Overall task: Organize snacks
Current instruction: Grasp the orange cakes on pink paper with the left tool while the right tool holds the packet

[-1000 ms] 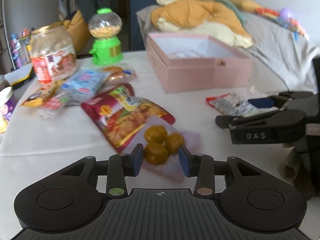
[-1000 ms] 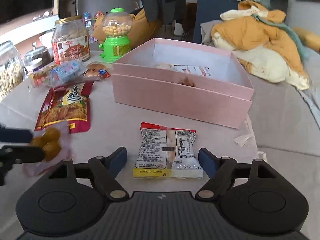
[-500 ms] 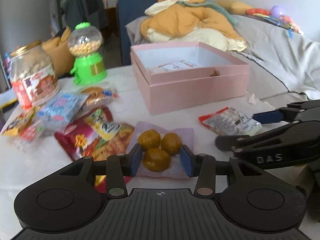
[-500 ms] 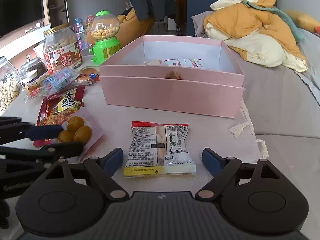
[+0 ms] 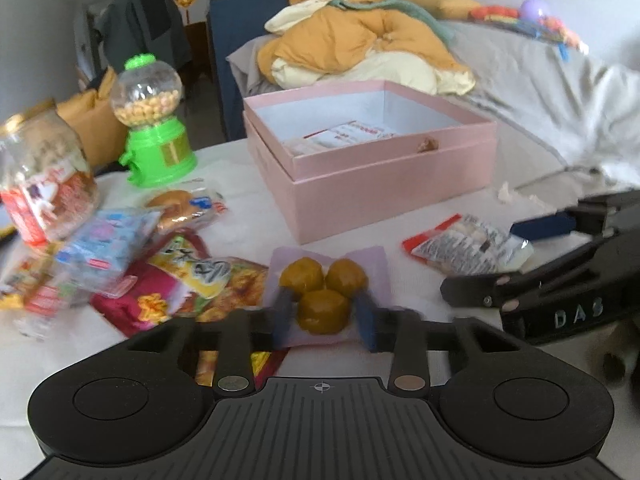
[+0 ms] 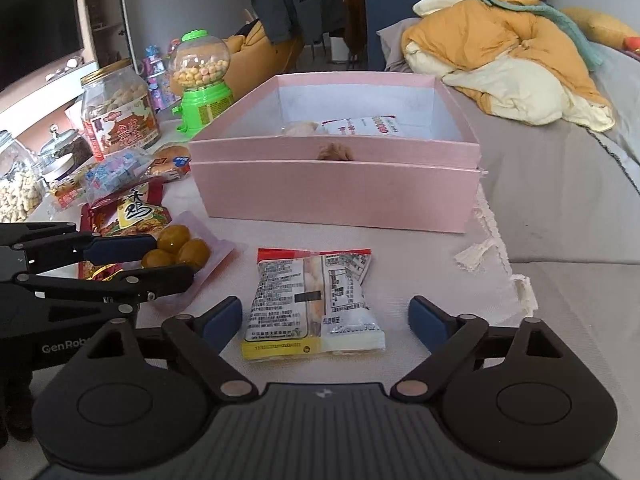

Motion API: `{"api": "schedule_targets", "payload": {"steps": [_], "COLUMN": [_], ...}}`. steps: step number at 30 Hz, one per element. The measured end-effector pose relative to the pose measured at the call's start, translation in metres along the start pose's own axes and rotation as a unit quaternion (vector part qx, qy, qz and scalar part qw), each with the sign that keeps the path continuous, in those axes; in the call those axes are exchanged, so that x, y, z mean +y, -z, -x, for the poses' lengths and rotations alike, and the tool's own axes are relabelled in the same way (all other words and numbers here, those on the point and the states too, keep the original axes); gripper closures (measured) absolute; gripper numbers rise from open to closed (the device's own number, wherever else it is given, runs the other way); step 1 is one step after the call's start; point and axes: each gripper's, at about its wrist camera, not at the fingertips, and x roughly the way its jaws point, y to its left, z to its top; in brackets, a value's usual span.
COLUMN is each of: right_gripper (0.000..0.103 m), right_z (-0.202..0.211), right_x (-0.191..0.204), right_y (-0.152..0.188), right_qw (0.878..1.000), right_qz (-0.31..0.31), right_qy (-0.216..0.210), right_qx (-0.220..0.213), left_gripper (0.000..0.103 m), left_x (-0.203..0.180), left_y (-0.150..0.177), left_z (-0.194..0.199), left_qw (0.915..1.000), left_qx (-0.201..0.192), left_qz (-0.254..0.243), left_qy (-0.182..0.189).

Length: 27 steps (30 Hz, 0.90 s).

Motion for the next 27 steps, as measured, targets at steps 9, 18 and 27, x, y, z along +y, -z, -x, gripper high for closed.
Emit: {"api": "schedule_targets", "payload": {"steps": [9, 18, 27], "right_gripper": [0.000, 0.023, 0.026], "right_z": [-0.007, -0.011, -0.008], "right_x": [0.008, 0.002, -0.001], "right_y": [-0.003, -0.013, -0.008], "right_qw": [0.999, 1.000, 1.000], "right_qz": [0.029, 0.021, 0.021], "right_qy": [-0.006, 0.018, 0.019], "right_qx": [0.020, 0.008, -0.004], "left_gripper": [0.068, 0.065, 0.064], "left_x": [0.007, 0.008, 0.005], "left_y": [0.018, 0.020, 0.021], "left_z": [0.027, 0.020, 0.019], "left_qw": [0.9996, 0.9995, 0.9997], "left_qx": [0.024, -0.002, -0.004], "left_qz": [-0.004, 0.018, 0.007], "left_qy": [0.014, 0.027, 0.021]}}
